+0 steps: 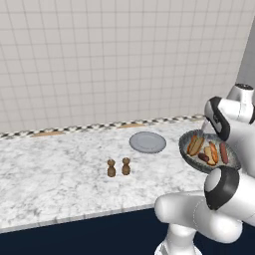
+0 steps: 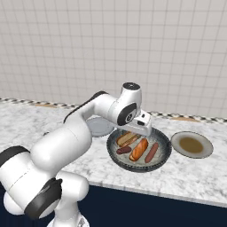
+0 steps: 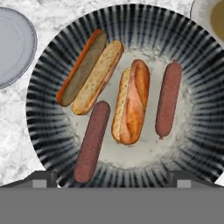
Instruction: Place one bun and one sausage from the bowl on each plate.
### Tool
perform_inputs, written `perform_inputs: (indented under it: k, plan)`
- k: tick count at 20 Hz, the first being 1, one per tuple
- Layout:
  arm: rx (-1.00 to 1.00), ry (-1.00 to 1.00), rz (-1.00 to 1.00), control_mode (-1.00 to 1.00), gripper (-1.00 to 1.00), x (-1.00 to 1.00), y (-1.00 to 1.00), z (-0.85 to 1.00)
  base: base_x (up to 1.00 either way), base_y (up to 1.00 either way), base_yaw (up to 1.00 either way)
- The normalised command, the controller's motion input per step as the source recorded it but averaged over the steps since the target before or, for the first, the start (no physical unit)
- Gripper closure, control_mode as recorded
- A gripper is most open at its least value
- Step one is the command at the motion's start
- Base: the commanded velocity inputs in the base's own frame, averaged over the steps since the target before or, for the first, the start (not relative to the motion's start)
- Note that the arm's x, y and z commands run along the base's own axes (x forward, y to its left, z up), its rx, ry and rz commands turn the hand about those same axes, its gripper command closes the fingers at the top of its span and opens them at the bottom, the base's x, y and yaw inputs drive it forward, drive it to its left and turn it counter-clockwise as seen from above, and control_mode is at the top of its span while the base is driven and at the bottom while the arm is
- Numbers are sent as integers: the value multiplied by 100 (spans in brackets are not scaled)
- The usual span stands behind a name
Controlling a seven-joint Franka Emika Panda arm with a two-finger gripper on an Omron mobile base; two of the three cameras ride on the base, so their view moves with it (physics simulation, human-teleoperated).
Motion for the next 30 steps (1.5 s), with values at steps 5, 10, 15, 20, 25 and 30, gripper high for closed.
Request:
perform_inputs:
  k: [5,10,15,20,25,30]
  plan:
    - [0,11,-1,-100,-100,4,-8,-36,0,0,0]
    - [0,1,0,-100,-100,2,-8,-37,0,0,0]
    - [0,0,0,-100,-100,11,-10,-32,0,0,0]
    - [0,1,0,-100,-100,31,-14,-34,0,0,0]
    - [0,3,0,-100,-100,18,-9,-26,0,0,0]
    - [0,4,0,-100,-100,0,-12,-23,0,0,0]
